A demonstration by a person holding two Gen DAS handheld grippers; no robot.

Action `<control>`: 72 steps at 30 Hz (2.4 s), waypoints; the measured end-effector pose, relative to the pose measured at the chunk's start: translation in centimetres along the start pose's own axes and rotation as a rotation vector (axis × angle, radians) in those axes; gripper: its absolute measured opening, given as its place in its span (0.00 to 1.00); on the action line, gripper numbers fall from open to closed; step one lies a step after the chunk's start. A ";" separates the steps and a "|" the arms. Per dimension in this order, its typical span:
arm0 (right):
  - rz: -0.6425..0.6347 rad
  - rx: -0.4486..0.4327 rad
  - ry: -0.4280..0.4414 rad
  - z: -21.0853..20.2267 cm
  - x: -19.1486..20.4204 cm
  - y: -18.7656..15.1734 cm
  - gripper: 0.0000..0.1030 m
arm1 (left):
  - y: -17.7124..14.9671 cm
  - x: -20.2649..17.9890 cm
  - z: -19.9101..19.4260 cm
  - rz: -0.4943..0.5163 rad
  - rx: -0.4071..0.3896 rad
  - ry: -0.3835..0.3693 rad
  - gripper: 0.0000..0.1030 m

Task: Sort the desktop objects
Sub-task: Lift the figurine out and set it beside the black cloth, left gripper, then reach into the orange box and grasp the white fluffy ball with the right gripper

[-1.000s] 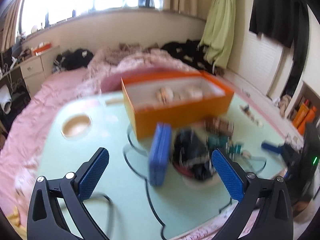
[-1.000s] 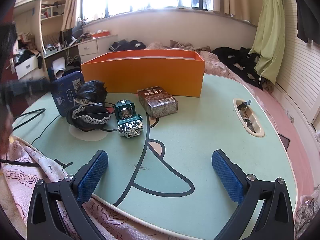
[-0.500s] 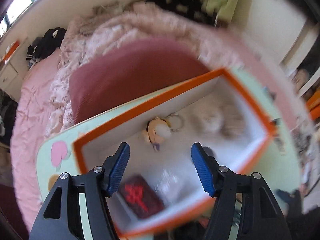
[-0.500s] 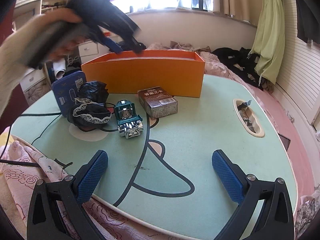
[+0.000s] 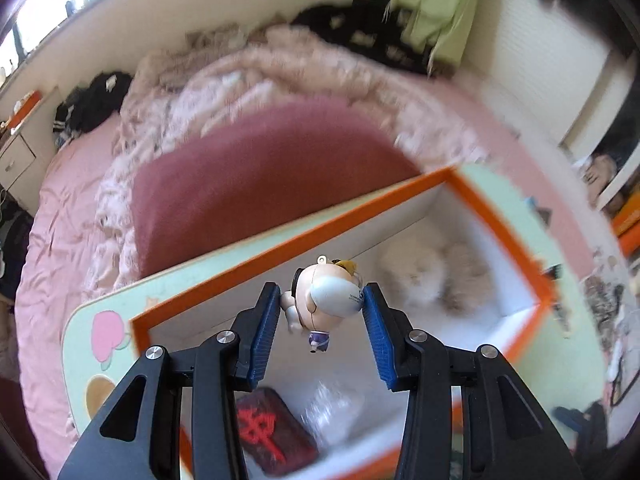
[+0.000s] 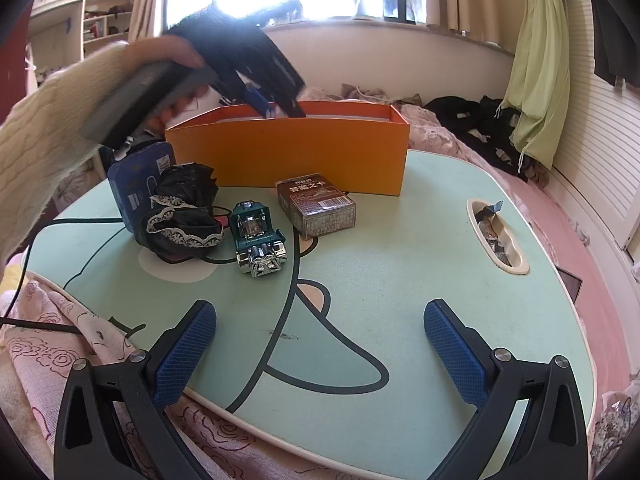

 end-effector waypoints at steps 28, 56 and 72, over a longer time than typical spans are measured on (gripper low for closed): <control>0.002 -0.002 -0.001 0.1 0.0 0.0 1.00 | -13.5 0.7 -13.5 -0.057 -0.288 -0.043 0.81; 0.002 -0.003 -0.002 0.1 -0.1 -0.1 1.00 | -21.5 -0.4 -5.5 -0.093 -0.104 0.048 1.00; 0.118 0.045 0.105 -0.6 -4.9 14.9 0.75 | -21.5 -0.3 -5.7 -0.095 -0.106 0.045 1.00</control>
Point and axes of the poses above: each gripper's, at about its wrist camera, not at the fingertips, and z roughly the way its jaws point, x to its left, y to its top, the point moved 4 cm from there along z, roughly the way its jaws point, and after that the axes turned 12 degrees about y, right-handed, at the moved point
